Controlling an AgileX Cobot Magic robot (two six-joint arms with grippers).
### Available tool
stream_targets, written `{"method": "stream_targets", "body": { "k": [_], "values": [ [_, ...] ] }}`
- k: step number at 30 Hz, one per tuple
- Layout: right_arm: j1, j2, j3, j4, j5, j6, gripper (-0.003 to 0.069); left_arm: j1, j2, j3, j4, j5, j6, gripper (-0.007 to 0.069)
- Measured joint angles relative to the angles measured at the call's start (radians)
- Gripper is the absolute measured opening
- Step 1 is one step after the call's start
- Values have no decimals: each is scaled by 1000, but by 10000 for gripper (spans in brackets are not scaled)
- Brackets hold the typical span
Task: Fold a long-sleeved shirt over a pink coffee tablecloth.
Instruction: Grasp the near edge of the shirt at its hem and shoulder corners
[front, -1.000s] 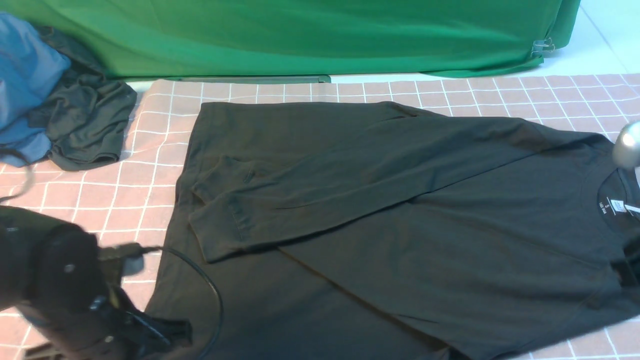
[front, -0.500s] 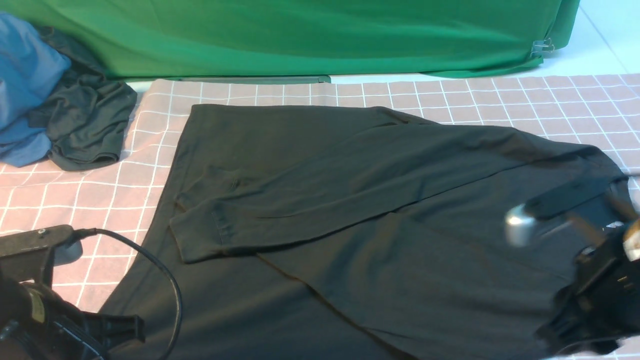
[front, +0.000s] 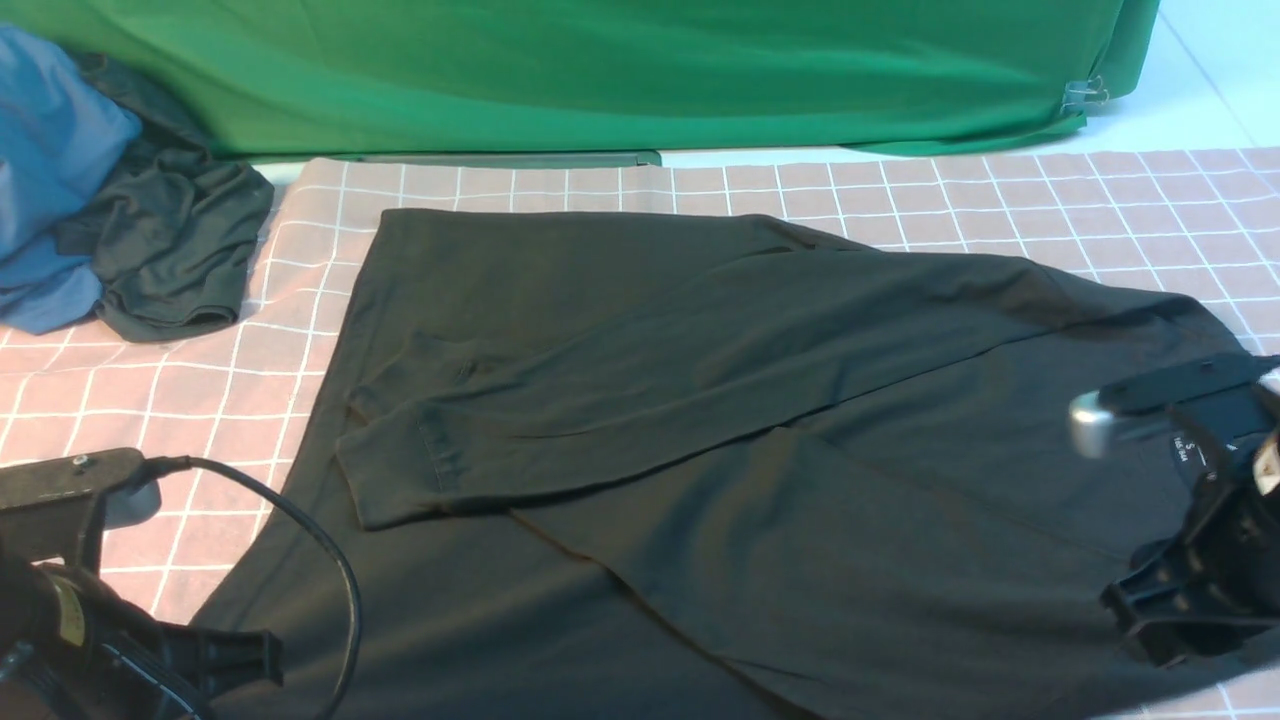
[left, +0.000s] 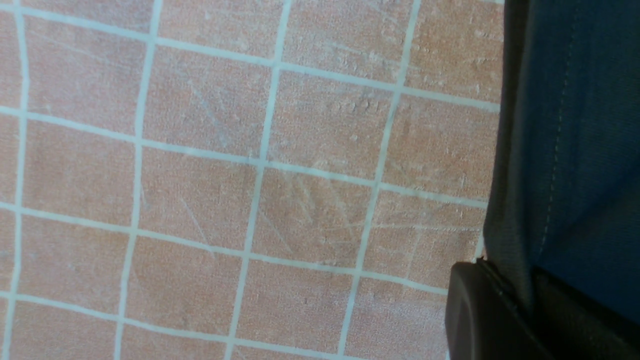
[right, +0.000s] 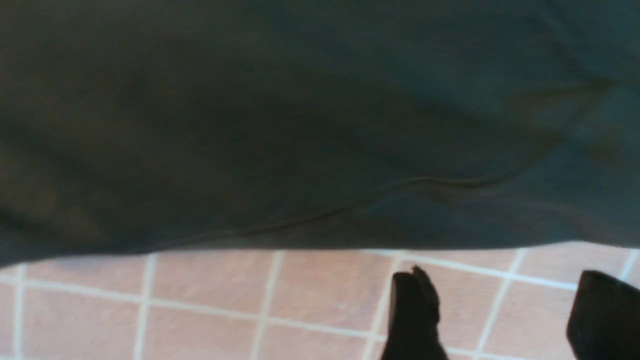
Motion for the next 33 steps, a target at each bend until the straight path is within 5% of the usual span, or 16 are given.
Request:
{"method": "stream_targets", "body": {
  "k": [8, 15, 33],
  "values": [
    [-19, 50, 1, 128, -21, -117, 452, 0, 0, 0, -5, -35, -2, 46],
    [139, 79, 2, 156, -29, -290, 538, 0, 0, 0, -7, -40, -4, 46],
    [198, 147, 88, 21, -224, -289, 574, 0, 0, 0, -8, -34, -4, 46]
  ]
}}
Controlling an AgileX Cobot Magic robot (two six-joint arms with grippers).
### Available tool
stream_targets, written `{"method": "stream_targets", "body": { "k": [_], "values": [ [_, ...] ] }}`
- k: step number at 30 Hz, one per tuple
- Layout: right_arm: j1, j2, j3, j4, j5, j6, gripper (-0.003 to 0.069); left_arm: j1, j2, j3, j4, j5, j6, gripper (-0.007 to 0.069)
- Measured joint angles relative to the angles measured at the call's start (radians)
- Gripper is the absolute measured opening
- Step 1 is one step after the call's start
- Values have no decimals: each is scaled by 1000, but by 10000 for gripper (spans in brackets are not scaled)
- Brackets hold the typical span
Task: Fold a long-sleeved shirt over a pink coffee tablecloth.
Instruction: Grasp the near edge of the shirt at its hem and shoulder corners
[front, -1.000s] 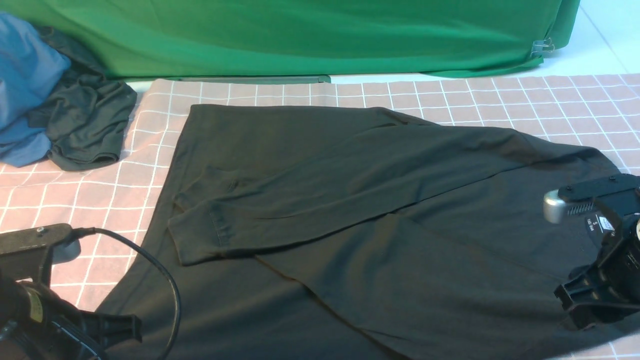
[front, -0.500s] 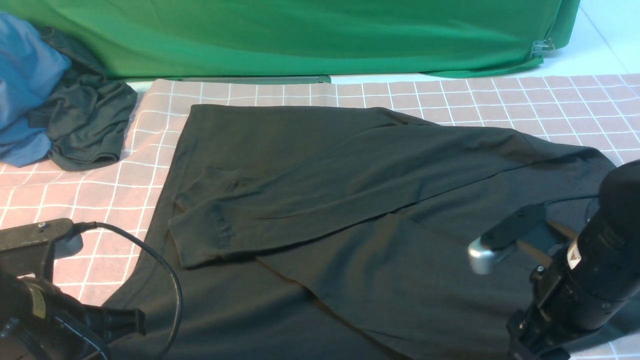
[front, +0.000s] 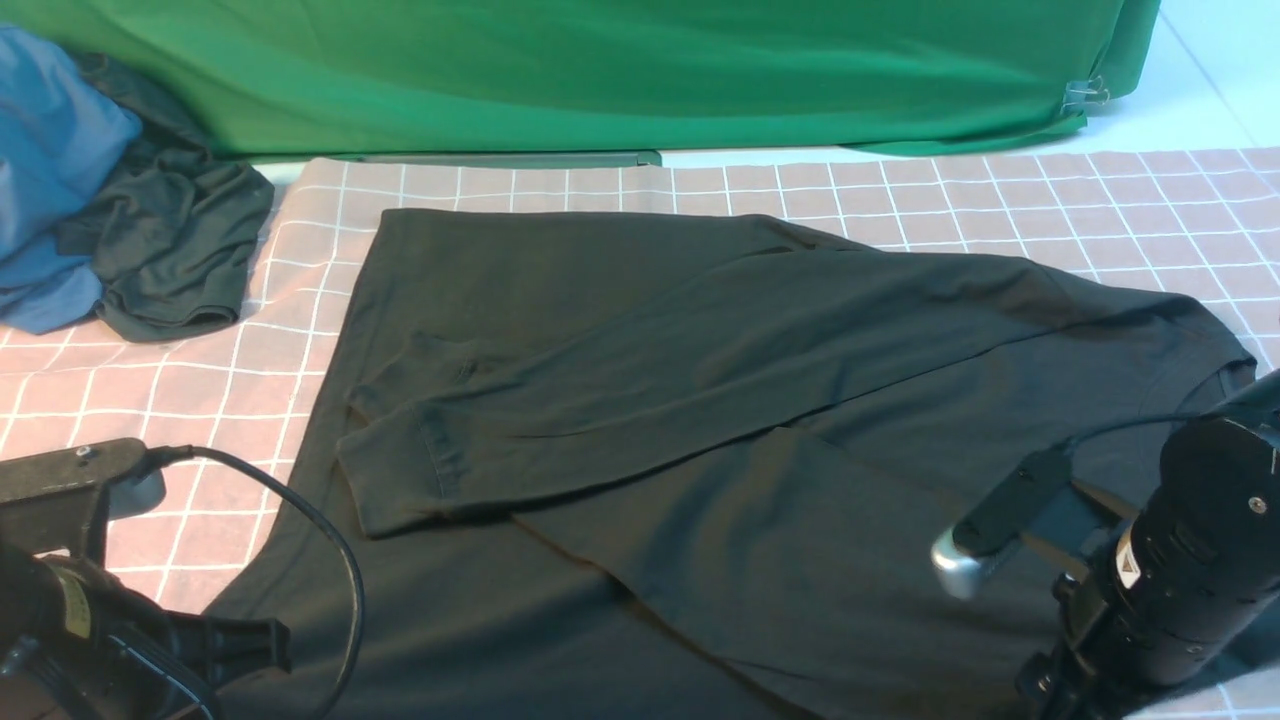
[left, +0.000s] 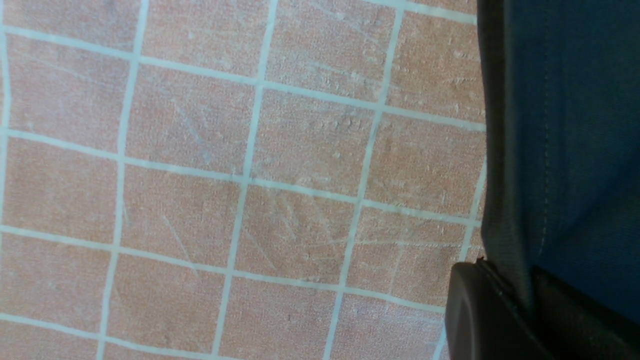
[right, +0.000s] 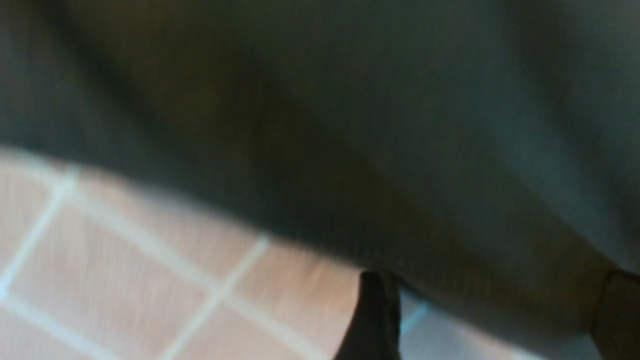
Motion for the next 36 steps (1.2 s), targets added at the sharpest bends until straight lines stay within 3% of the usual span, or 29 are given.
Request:
{"method": "stream_targets", "body": {
  "k": [3, 6, 9, 11, 13, 30, 36],
  "values": [
    [0, 15, 0, -1, -25, 0, 565, 0, 0, 0, 0, 0, 0, 46],
    [1, 18, 0, -1, -30, -1, 494, 0, 0, 0, 0, 0, 0, 46],
    [1, 18, 0, -1, -32, -1, 199, 0, 0, 0, 0, -1, -1, 46],
    [1, 18, 0, -2, -24, -1, 94, 0, 0, 0, 0, -1, -1, 46],
    [1, 14, 0, -7, -11, -1, 62, 0, 0, 0, 5, 6, -1, 46],
    [1, -111, 0, -41, 130, 0, 55, 0, 0, -2, 39, 75, -30, 46],
    [0, -119, -55, -54, 162, 0, 55, 5, 12, -116, 37, 89, -68, 46]
  ]
}}
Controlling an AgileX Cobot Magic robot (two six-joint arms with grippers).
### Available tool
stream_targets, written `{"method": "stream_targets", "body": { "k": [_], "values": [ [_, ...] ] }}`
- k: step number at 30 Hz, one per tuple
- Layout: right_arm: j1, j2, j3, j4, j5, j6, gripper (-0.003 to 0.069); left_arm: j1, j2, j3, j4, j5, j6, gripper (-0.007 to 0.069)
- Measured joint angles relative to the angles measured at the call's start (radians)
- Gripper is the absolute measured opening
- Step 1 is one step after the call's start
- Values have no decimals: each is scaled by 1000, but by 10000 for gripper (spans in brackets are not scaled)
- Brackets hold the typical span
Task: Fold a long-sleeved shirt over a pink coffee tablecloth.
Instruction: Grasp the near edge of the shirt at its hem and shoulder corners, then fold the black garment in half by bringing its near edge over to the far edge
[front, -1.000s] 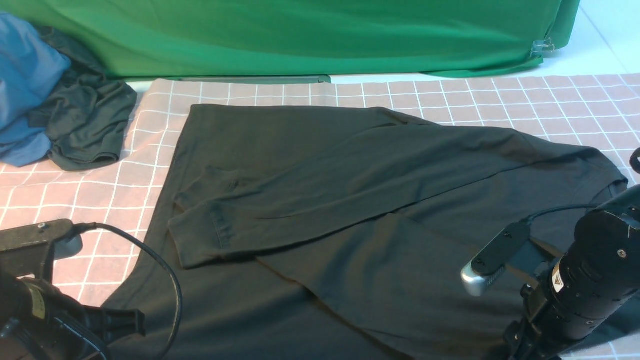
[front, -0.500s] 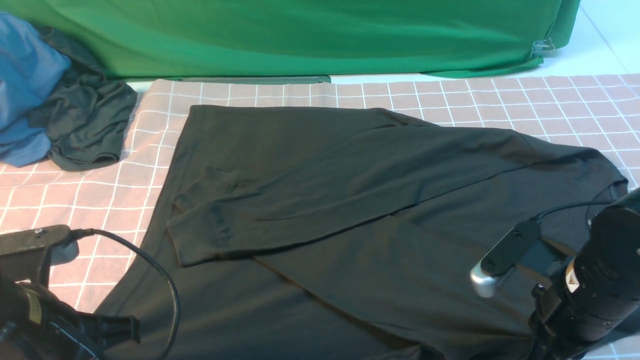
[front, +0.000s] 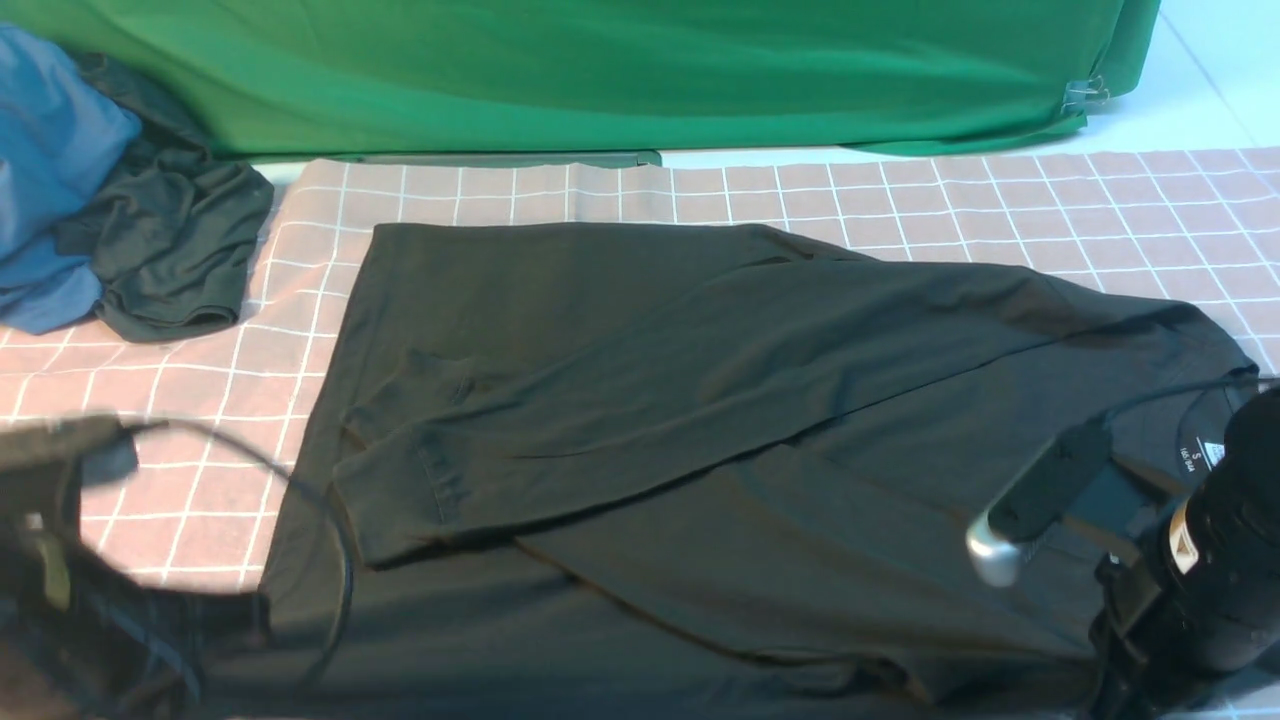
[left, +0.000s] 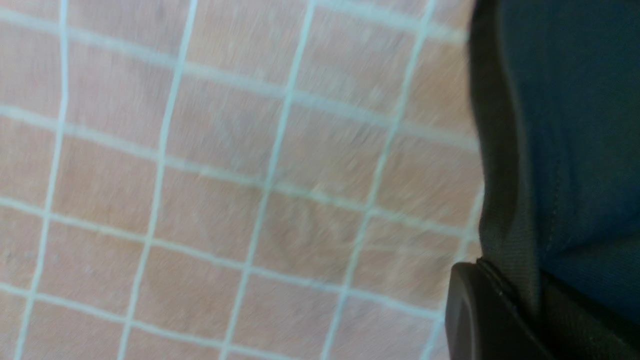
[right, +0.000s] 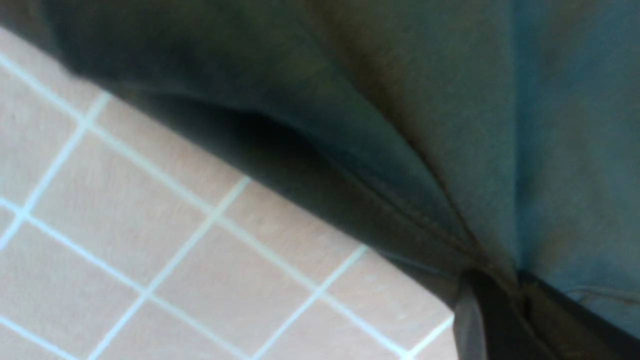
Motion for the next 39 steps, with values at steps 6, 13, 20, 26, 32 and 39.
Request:
{"method": "stream_targets", "body": {
  "k": [6, 13, 20, 26, 32, 39],
  "values": [
    [-56, 2, -124, -2, 10, 0, 55, 72, 89, -167, -24, 0, 13, 46],
    [-202, 106, -362, 36, 47, -82, 55, 199, 357, -454, -129, -22, 117, 46],
    [-288, 308, -604, 56, 66, -113, 55, 224, 639, -783, -165, 0, 148, 46],
    [-329, 526, -921, 59, 143, -157, 55, 226, 897, -1128, -173, 31, 150, 46],
    [-349, 736, -1179, 63, 179, -181, 55, 226, 1119, -1403, -171, 54, 143, 46],
    [-349, 880, -1283, 83, 120, -200, 55, 226, 1259, -1511, -159, 50, 128, 46]
  ]
}}
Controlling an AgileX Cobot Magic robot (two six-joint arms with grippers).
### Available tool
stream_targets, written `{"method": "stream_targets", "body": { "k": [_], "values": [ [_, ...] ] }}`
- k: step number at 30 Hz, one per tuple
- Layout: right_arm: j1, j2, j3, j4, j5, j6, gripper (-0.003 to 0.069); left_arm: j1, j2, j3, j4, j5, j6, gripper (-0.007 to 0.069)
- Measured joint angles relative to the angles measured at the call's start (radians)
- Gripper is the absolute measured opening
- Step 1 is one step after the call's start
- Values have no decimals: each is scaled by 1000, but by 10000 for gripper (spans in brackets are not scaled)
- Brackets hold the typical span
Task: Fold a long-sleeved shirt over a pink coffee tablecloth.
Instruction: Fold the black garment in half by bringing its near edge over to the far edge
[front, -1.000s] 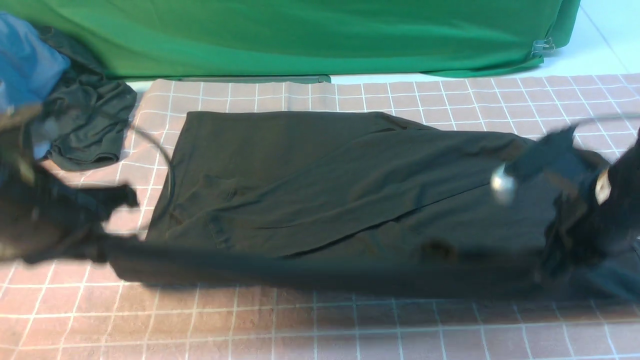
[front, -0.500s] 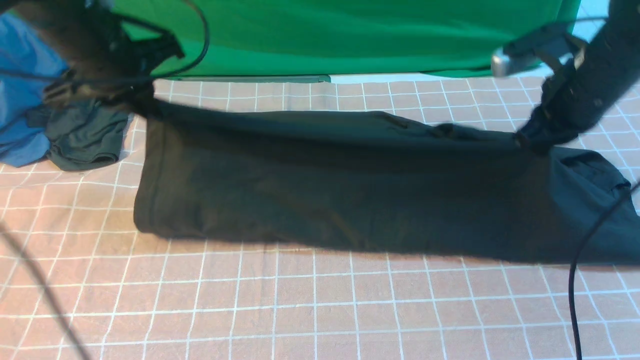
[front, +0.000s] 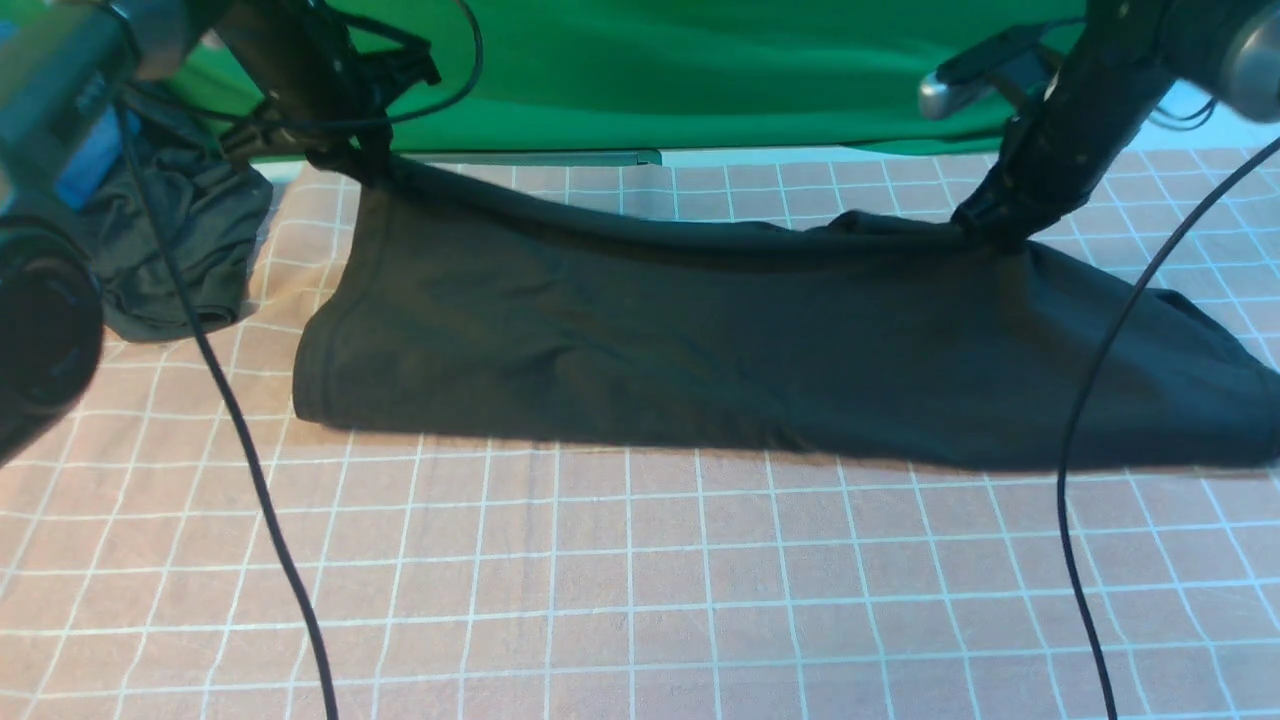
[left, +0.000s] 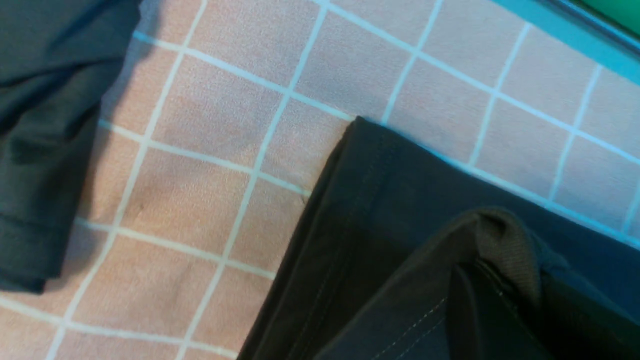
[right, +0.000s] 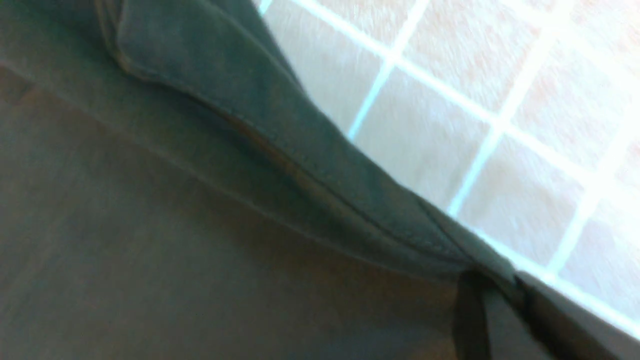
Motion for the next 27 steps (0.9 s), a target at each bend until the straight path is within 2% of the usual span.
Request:
{"method": "stream_targets", "body": {
  "k": [4, 8, 9, 10, 12, 14, 16, 17, 19, 21, 22, 23, 25, 27],
  "values": [
    [0, 37, -2, 0, -51, 11, 89, 0, 37, -4, 1, -40, 0, 48],
    [0, 45, -7, 0, -106, 68, 217, 0, 44, -7, 7, -87, -1, 81],
    [0, 45, -7, 0, -108, 70, 225, 0, 44, -8, 7, -88, -1, 85],
    [0, 43, -8, 0, -119, 81, 284, 0, 44, -8, 25, -102, -1, 119],
    [0, 35, -8, 0, -116, 97, 354, 0, 44, -8, 69, -105, -8, 179],
    [0, 15, -8, 0, -100, 119, 382, 0, 41, -8, 124, -99, -33, 244],
    [2, -9, -8, 0, -78, 129, 366, 1, 33, -8, 145, -87, -45, 277],
    [6, -24, -8, 20, -67, 129, 334, 1, 26, -9, 145, -72, -46, 287],
    [20, -50, -9, 74, -36, 108, 221, 1, 11, -9, 99, -35, -12, 274],
    [40, -61, -9, 149, -20, 55, 97, -1, -4, -9, -2, 2, 66, 211],
    [52, -62, -10, 186, -19, 36, 75, -3, -9, -9, -53, 15, 94, 183],
    [70, -58, -10, 238, -17, -6, 45, -15, -12, -9, -123, 28, 158, 111],
    [104, -44, -10, 293, -22, -43, 36, -42, -10, -9, -192, 37, 211, 46],
    [134, -17, -10, 311, -43, -62, 35, -77, 3, -9, -226, 39, 232, 21]
  ]
}}
